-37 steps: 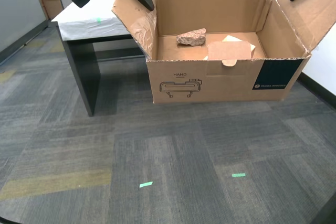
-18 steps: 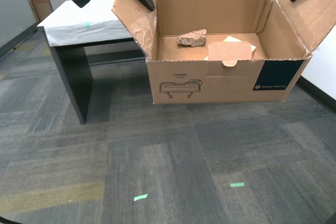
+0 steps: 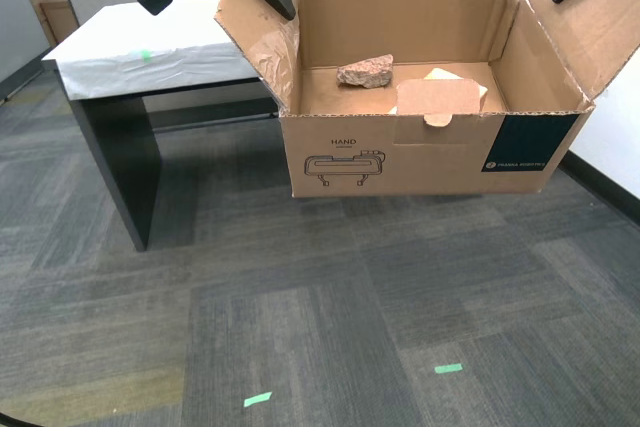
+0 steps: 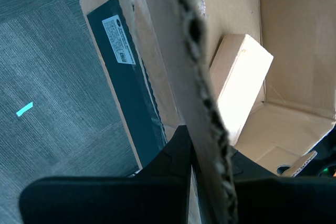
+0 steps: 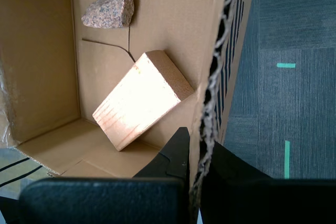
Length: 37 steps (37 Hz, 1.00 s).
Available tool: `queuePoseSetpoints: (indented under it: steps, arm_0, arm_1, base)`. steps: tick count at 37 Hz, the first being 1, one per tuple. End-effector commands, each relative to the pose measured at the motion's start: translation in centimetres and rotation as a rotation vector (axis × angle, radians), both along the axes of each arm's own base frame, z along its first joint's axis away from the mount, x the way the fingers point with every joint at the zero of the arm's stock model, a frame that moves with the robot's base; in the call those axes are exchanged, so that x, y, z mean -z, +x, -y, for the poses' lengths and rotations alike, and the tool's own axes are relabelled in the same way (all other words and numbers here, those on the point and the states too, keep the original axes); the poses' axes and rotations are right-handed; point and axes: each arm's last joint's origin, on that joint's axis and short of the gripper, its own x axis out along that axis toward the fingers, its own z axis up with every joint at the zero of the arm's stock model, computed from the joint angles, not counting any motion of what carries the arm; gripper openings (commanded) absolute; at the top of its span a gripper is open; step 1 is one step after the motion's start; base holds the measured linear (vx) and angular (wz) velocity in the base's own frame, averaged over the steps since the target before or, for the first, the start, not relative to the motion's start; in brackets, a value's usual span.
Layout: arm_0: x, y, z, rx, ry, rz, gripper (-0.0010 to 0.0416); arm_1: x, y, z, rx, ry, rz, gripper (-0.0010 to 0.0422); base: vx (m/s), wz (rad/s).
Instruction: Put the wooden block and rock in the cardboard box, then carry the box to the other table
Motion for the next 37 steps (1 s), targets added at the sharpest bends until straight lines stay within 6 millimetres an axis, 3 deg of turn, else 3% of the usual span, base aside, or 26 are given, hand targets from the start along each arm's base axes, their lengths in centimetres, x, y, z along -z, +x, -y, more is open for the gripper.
queuePoseSetpoints:
  steps: [1,37]
  arm_0:
    - [-0.13,0.02,-0.13,-0.022,0.028,0.007,-0.0001]
    - [-0.02,-0.21,-0.08,-0.085,0.000,0.017,-0.0001]
  arm_1:
    - [-0.20,-0.01,0.22,0.003,-0.034,-0.010,-0.0001]
    - [-0.26,0.04,0.26,-0.045,-0.055,-0.042,-0.0001]
  base:
    - [0.137,-0.018]
    - [0.152,-0.004]
